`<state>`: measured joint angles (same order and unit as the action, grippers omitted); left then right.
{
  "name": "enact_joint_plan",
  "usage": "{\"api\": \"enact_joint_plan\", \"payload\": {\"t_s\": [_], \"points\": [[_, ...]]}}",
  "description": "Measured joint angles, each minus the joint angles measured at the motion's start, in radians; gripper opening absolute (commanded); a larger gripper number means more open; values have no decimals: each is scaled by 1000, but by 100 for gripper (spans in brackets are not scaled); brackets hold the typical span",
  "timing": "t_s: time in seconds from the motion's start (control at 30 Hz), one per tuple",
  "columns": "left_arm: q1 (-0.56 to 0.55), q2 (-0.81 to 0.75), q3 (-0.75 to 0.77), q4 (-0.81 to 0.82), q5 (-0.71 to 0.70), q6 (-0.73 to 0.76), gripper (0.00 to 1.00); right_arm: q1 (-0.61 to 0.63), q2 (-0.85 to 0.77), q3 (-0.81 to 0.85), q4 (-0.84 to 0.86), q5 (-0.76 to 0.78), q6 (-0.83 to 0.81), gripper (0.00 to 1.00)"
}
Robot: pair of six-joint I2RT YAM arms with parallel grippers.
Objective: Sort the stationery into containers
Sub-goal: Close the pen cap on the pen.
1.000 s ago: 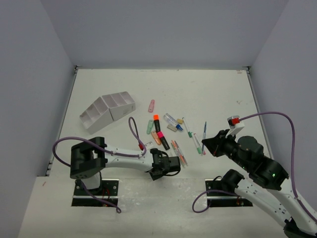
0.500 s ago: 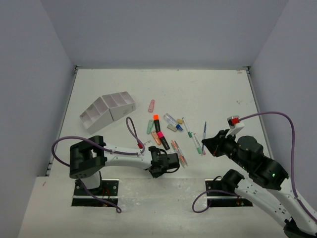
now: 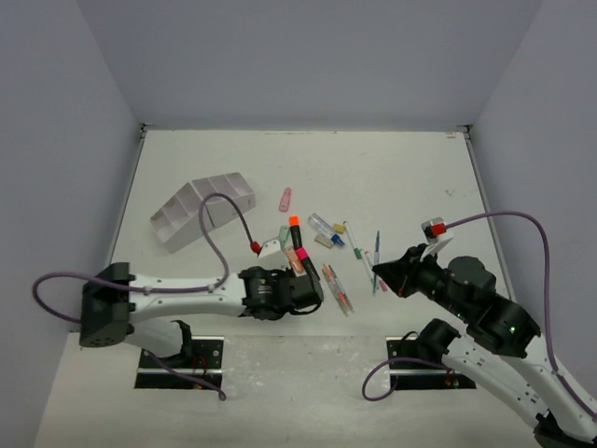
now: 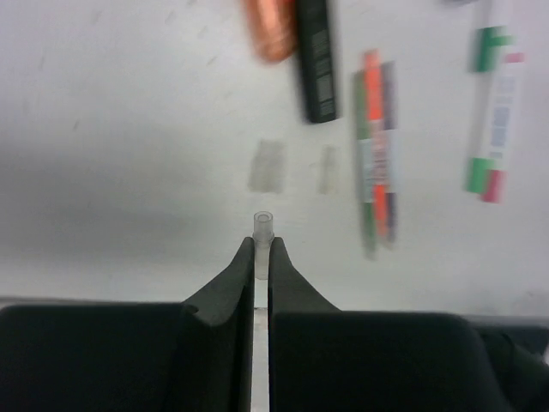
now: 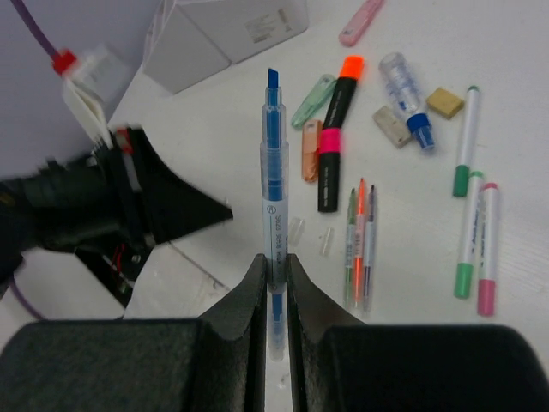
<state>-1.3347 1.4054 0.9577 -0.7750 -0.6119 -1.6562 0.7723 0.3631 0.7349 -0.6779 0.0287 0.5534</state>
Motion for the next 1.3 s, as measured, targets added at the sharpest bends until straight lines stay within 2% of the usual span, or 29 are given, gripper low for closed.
{"api": "enact_joint_plan", "payload": {"t_s": [0.1,0.27,0.37,0.47,0.6,0.8,1.3], "points": [[73,-217,-3,215,-40,348,0,0,-13,-63,100,-125,3,0],[254,-495,-70,680,92,844,0,0,15,-229,381,-342,56,0],[271,-547,-73,882,234,1036,0,0,75,-275,536,-453,108,0],[269,-542,-83,1016,380,1148,0,0,119,-278,683,-539,150,0],[269,-522,-137,1129,523,1210,0,0,167,-258,822,-624,173,0],[269,-483,-153,1184,627,1214,0,0,195,-246,863,-630,168,0],[269,-475,-130,1143,600,1155,0,0,221,-164,797,-609,108,0]]}}
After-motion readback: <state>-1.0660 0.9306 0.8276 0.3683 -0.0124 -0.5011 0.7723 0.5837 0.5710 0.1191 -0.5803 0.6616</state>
